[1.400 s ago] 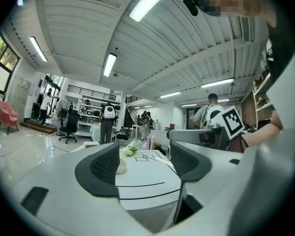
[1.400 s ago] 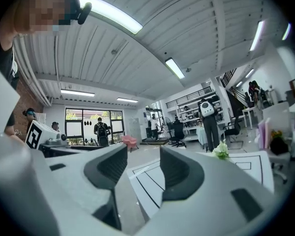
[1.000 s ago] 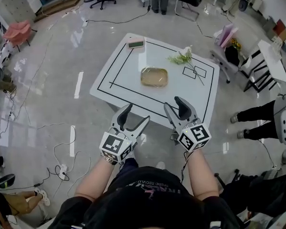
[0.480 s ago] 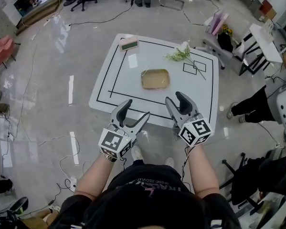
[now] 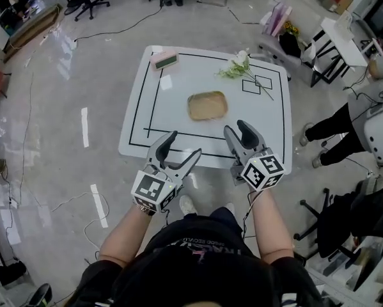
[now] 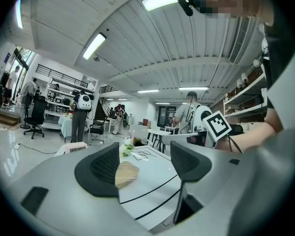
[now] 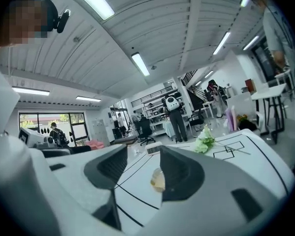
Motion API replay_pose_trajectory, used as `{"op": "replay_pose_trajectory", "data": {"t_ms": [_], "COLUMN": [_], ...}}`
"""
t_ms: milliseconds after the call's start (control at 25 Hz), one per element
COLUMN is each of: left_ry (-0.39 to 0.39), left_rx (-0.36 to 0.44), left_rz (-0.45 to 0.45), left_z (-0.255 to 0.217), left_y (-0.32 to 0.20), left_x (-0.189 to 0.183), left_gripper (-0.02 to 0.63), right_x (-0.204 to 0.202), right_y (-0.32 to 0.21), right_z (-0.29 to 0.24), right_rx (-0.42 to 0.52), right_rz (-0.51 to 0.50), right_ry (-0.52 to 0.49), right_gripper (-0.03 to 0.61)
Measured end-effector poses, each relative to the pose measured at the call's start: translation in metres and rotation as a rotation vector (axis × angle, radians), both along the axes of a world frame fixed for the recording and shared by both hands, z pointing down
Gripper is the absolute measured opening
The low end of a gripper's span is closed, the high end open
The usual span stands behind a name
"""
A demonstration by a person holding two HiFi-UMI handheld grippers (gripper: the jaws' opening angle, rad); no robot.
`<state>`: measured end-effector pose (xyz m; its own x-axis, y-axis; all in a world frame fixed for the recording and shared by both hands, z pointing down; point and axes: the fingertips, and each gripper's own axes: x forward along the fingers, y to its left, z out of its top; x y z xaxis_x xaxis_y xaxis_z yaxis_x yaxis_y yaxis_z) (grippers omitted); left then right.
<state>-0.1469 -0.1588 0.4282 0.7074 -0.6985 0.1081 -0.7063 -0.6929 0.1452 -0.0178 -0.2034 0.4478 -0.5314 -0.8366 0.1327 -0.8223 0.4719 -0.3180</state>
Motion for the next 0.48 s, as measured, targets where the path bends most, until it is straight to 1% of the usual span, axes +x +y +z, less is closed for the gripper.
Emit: {"op": "replay_pose_trajectory", "data": {"t_ms": [280, 480], "left_ry": [0.008, 0.010], "left_rx": [-0.020, -0.027], "left_rz": [0.031, 0.032], "left_z": [0.005, 0.009], "left_y": [-0.004, -0.007], "left_x": [0.000, 0.002], "left_gripper": [0.314, 0.314], "right_x": [0.004, 0.008], "right_y": [-0.009, -0.022], "right_z": [0.018, 0.039], "right_rx": [-0.071, -0.130], "right_rz": [0.047, 0.058], "right_ry": [-0.041, -0.074], "right_gripper": [0.191, 0.192]}}
